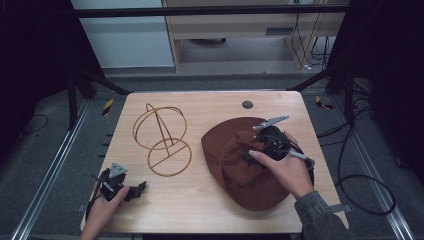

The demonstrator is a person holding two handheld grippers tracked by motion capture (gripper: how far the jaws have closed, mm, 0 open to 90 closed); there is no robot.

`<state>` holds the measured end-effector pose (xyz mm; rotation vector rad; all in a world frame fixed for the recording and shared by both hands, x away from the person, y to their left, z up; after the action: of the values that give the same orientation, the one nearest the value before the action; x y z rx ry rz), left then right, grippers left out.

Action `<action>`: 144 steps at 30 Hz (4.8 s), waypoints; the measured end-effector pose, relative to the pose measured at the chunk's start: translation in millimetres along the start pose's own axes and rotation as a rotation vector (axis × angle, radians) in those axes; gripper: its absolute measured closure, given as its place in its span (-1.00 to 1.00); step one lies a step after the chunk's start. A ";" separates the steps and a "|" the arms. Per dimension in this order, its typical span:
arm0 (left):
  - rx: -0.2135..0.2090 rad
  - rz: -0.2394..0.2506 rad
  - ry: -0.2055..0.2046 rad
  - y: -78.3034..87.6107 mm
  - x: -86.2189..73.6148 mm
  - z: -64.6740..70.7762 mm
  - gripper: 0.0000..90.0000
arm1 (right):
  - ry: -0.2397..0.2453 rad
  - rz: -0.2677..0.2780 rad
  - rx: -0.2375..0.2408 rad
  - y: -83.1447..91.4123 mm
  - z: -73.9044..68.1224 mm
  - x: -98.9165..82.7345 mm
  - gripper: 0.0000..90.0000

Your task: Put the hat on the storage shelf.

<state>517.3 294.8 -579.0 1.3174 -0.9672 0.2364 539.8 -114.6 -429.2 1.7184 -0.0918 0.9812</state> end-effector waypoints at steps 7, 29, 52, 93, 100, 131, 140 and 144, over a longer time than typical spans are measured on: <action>0.000 0.000 0.000 0.0 0.0 0.0 -1.00 | 0.054 -0.042 0.004 -5.4 12.2 -6.1 -0.74; -0.007 0.001 -0.007 -4.1 4.1 -0.7 -1.00 | 0.027 -0.138 -0.011 -26.6 32.9 9.0 -0.55; -0.010 -0.003 -0.010 -2.7 2.8 1.0 -1.00 | 0.058 -0.184 0.002 -40.4 20.8 5.3 -0.13; -0.019 0.003 -0.014 -5.2 5.5 2.5 -1.00 | -0.005 -0.030 0.115 -27.3 18.0 8.7 0.98; -0.021 0.001 -0.019 -5.6 5.9 2.5 -1.00 | -0.001 0.005 0.103 -12.9 16.4 9.2 0.98; -0.020 0.002 -0.023 -6.0 6.3 2.2 -1.00 | 0.038 0.181 0.152 60.6 -6.2 27.7 0.98; -0.020 0.002 -0.024 -6.0 6.3 2.1 -1.00 | 0.049 0.222 0.153 73.4 -10.6 39.4 0.98; -0.020 0.002 -0.024 -6.0 6.3 2.1 -1.00 | 0.057 0.234 0.156 80.6 -15.7 43.3 0.98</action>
<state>524.1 288.9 -578.9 1.3038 -0.9890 0.2124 518.2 -116.3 -339.0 1.8494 -0.1872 1.2363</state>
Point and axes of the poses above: each handheld gripper's, and its own axes: y roughly backward along the jaws, x roughly out of its top, z roughly to its right, the point moved 10 cm from there along -y, roughly forward along the jaws, and after that the axes turned 3 degrees about -y, right-handed, at the moved point
